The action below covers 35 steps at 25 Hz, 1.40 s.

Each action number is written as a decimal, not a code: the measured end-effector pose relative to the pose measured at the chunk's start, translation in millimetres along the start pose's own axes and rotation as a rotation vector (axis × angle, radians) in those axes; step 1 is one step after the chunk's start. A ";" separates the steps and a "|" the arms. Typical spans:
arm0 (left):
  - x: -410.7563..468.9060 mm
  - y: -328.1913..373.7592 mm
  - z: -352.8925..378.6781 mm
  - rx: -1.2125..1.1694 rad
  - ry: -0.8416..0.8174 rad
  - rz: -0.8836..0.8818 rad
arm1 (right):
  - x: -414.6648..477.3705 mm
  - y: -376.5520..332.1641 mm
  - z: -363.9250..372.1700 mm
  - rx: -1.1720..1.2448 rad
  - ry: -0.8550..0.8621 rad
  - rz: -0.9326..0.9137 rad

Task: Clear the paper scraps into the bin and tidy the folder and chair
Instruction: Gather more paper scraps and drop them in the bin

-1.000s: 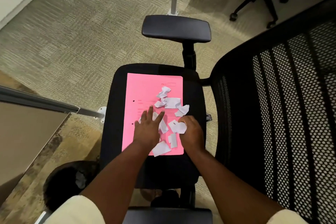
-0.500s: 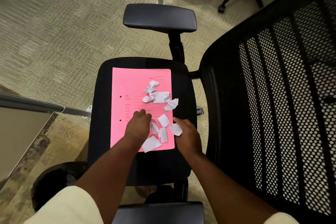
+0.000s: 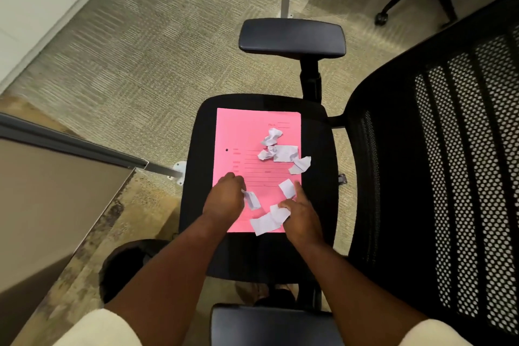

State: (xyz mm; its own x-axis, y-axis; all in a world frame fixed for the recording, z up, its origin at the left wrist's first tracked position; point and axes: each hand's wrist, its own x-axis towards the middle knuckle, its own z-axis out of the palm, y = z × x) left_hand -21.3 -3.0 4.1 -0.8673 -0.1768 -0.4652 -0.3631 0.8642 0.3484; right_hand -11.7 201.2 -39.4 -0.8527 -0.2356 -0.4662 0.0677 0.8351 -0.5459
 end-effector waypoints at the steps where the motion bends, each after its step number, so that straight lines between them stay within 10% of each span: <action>1: -3.7 -2.6 1.5 -0.008 -0.017 0.008 | 1.0 -3.1 1.4 0.044 -0.049 0.029; 35: -92.1 -8.0 -80.2 -0.180 0.126 -0.127 | -15.6 -130.2 -44.7 0.035 0.116 -0.177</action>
State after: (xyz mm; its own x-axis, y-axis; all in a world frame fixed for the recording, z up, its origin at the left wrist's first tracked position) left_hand 34.3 -31.4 109.4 -0.8422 -0.3461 -0.4133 -0.5171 0.7355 0.4377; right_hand -30.4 118.4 70.1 -0.9065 -0.3172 -0.2787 -0.0727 0.7675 -0.6369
